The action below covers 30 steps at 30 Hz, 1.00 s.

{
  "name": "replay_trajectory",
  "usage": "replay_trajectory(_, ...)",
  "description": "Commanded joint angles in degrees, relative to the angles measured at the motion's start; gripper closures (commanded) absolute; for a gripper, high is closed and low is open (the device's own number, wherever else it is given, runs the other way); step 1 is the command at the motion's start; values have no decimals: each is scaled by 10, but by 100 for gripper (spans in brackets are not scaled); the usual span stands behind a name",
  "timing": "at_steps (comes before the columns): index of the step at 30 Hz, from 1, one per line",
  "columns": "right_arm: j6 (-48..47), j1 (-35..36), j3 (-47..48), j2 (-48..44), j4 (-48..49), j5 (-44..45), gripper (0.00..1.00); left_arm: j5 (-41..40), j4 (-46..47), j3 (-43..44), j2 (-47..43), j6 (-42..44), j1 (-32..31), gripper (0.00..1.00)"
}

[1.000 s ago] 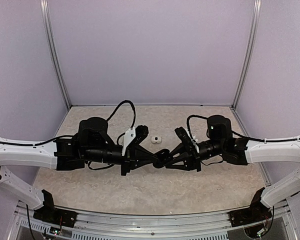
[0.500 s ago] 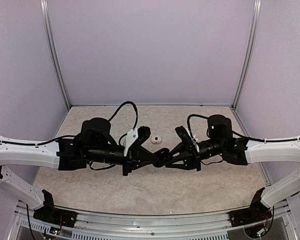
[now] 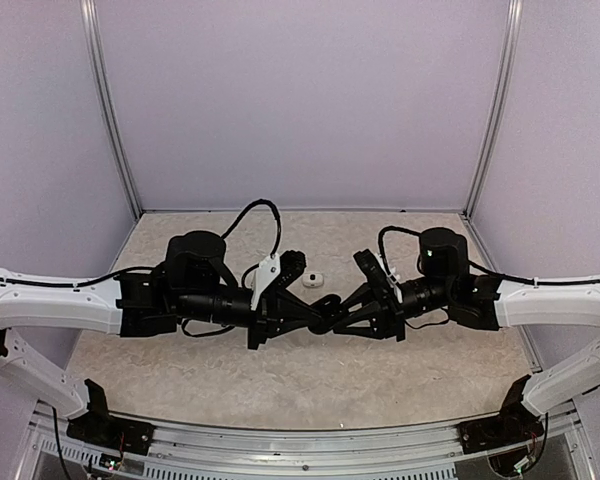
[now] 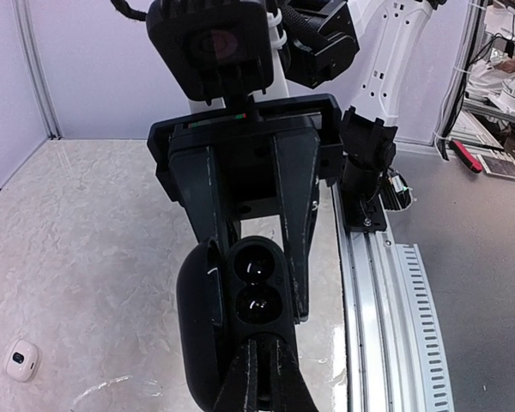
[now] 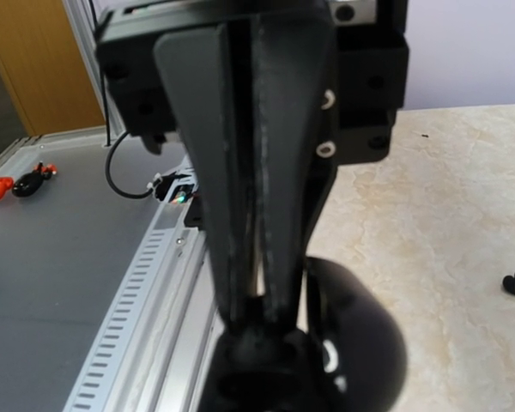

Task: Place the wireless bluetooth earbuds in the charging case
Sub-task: Insert the left earbud into the left side groove of the charging case.

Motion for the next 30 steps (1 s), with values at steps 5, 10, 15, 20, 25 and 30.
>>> replay_trajectory(5, 2, 10, 4, -21, 47, -8, 100, -48, -38, 17, -21, 18, -3, 90)
replay_trajectory(10, -2, 10, 1, -9, 40, 3, 100, -57, -43, 25, -46, 20, -3, 85)
replay_trajectory(15, 0, 10, 2, 2, 39, 4, 100, -56, -35, 24, -63, 17, -4, 78)
replay_trajectory(20, 0, 10, 2, 7, 38, 7, 100, -70, -21, 9, -87, -4, 2, 78)
replay_trajectory(25, 2, 10, 2, 7, 40, 14, 100, -130, -3, -36, -115, -88, 40, 75)
replay_trajectory(30, 10, 9, -1, 9, 50, 16, 100, -168, -14, -104, -140, -223, 132, 70)
